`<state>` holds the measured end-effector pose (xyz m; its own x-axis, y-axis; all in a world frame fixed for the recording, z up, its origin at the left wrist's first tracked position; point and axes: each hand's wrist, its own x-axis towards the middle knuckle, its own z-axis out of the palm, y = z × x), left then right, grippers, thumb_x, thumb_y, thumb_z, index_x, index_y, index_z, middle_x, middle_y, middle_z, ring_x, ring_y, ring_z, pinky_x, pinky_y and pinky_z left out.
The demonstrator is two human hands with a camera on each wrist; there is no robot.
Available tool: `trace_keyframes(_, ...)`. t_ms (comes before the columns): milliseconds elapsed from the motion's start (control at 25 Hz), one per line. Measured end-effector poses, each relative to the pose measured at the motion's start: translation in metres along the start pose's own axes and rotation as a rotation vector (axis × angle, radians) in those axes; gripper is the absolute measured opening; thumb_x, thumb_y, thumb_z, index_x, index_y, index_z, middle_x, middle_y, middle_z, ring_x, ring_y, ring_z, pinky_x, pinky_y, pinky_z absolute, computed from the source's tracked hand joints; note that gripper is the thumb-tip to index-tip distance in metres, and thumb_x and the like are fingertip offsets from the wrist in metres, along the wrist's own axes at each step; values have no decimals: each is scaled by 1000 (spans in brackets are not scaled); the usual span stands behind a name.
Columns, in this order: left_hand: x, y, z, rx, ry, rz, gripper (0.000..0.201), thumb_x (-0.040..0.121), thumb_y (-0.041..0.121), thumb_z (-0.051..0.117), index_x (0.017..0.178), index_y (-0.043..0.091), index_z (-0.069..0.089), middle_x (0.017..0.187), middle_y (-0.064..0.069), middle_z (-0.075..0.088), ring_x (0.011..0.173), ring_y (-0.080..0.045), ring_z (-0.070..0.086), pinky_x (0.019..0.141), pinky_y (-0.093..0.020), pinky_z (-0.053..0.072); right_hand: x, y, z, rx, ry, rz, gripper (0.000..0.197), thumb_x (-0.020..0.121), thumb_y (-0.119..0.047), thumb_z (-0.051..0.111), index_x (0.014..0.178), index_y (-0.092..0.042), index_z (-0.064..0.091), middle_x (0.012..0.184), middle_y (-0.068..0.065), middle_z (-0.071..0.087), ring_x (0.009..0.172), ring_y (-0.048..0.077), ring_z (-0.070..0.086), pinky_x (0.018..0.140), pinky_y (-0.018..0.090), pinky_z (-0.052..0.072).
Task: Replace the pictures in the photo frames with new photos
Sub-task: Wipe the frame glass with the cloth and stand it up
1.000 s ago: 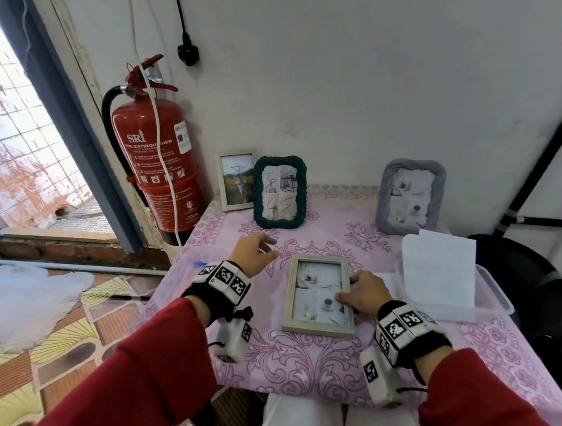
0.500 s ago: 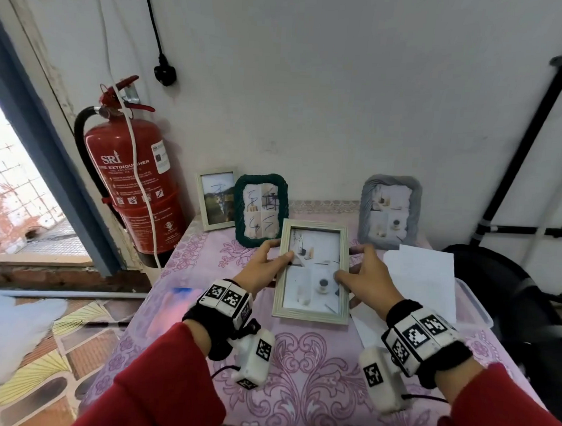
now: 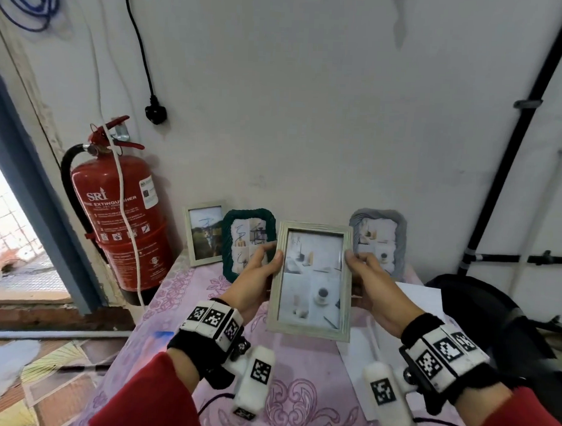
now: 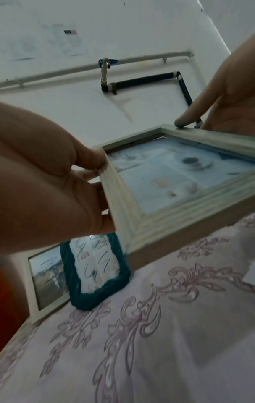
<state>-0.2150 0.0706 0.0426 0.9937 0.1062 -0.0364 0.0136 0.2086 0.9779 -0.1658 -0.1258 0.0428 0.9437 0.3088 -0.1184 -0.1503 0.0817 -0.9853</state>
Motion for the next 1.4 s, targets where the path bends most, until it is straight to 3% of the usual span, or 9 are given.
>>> trace_keyframes(200,30,24,9,-84,-62,55,24,97,29,44,121,26,45,94,4,67,84,-15,64,68,-35,55,24,-36,-6,156,6,-65,13,95,-33,51,99,-21,50,92,3,63,74,18,60,64,33,48)
trace_keyframes(280,45,34,12,-84,-51,86,27,97,29,44,124,25,44,87,3,66,72,-14,60,57,-28,48,36,-50,-5,151,22,-97,12,94,-32,52,99,-21,49,84,0,62,69,15,59,63,32,48)
trace_keyframes(400,69,49,15,1,-12,125,31,97,26,45,128,22,43,82,0,62,70,-15,51,60,-29,41,61,-72,-1,117,55,-157,16,95,-29,51,108,-20,46,78,-1,61,59,11,58,58,31,47)
trace_keyframes(600,122,86,8,301,118,241,41,95,13,50,135,13,42,117,-10,59,100,-22,59,83,-40,48,114,-90,3,39,109,-214,18,96,-28,49,109,-18,41,78,4,59,56,15,56,45,26,48)
trace_keyframes(760,168,108,-1,458,102,334,47,96,17,48,140,27,36,109,-5,57,95,-18,59,79,-29,47,167,-83,8,-9,165,-249,17,97,-29,47,108,-18,41,90,7,57,68,17,54,54,29,47)
trace_keyframes(880,208,103,-10,629,94,332,42,96,16,48,137,22,42,111,-8,53,97,-20,56,74,-23,44,212,-69,12,-19,180,-252,14,97,-27,46,107,-20,39,104,14,54,87,23,53,76,40,46)
trace_keyframes(960,229,95,-18,682,105,295,41,96,16,47,136,18,43,111,-9,54,98,-20,55,82,-26,43,236,-56,15,-26,189,-223,14,98,-26,45,108,-20,38,109,15,53,97,24,53,89,42,45)
trace_keyframes(1160,278,65,-38,751,77,197,42,97,21,47,138,18,40,121,-15,56,113,-25,54,100,-35,42,283,-24,20,-12,230,-150,12,99,-24,41,109,-20,36,100,10,47,82,18,45,62,27,34)
trace_keyframes(1400,315,51,-41,811,11,114,44,98,29,44,141,20,38,142,-8,44,129,-22,44,107,-38,40,326,2,20,95,284,-99,14,97,-11,41,108,-18,36,89,3,46,79,14,45,71,29,36)
